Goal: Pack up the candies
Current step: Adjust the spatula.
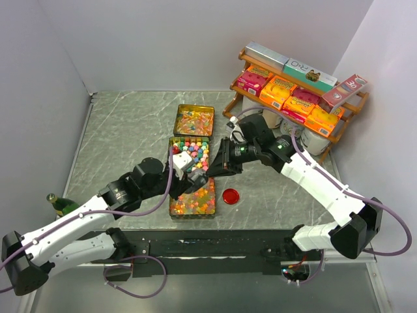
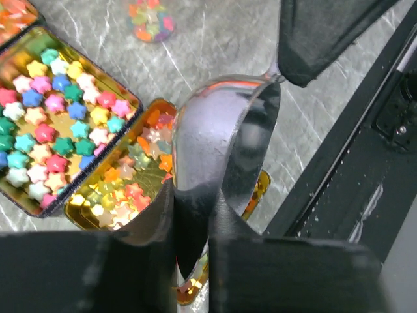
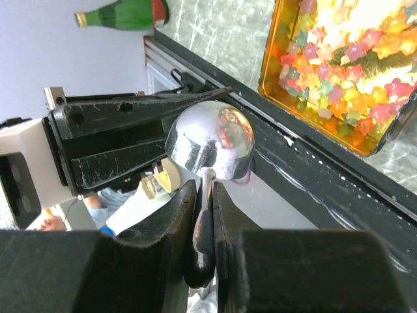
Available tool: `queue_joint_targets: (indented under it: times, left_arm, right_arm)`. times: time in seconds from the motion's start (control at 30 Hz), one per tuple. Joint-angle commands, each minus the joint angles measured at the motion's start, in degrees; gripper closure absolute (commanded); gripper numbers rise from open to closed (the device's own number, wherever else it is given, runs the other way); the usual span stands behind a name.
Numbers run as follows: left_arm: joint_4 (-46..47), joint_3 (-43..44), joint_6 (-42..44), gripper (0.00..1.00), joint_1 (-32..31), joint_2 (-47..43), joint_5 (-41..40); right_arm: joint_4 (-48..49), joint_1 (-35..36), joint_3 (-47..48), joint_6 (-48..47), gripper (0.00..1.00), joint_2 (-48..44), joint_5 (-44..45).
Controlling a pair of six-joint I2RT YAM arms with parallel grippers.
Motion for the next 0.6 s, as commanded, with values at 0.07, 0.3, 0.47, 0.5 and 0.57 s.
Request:
queue_joint_targets:
  times: [0.07, 0.3, 0.47, 0.5, 0.57]
  left_arm:
    - [1.0, 4.1, -4.5, 0.99, 0.9, -0.6, 7.7]
    - [3.0, 2.9, -10.6, 0.99, 1.0, -1.8, 15.0]
    - [3.4, 3.2, -13.6, 0.99, 1.0, 0.6, 19.2]
    - [3.5, 3.1, -14.0, 0.99, 1.0, 0.9, 20.0]
    - [3.4, 3.1, -14.4, 0.99, 0.9, 1.7, 20.9]
  right_arm:
    - [3.2, 1.1, -0.9, -5.5, 0.84, -2.3, 0.9]
    - [10.0, 3.2, -8.7, -12.5, 0.77, -7.8, 8.9]
    - [14.7, 4.6, -13.0, -14.5, 0.60, -12.1, 14.7]
    - [15.2, 4.8, -14.1, -14.6, 0.60, -12.6, 15.4]
    - [17.2, 5.0, -15.2, -15.3, 0.60, -14.0, 15.7]
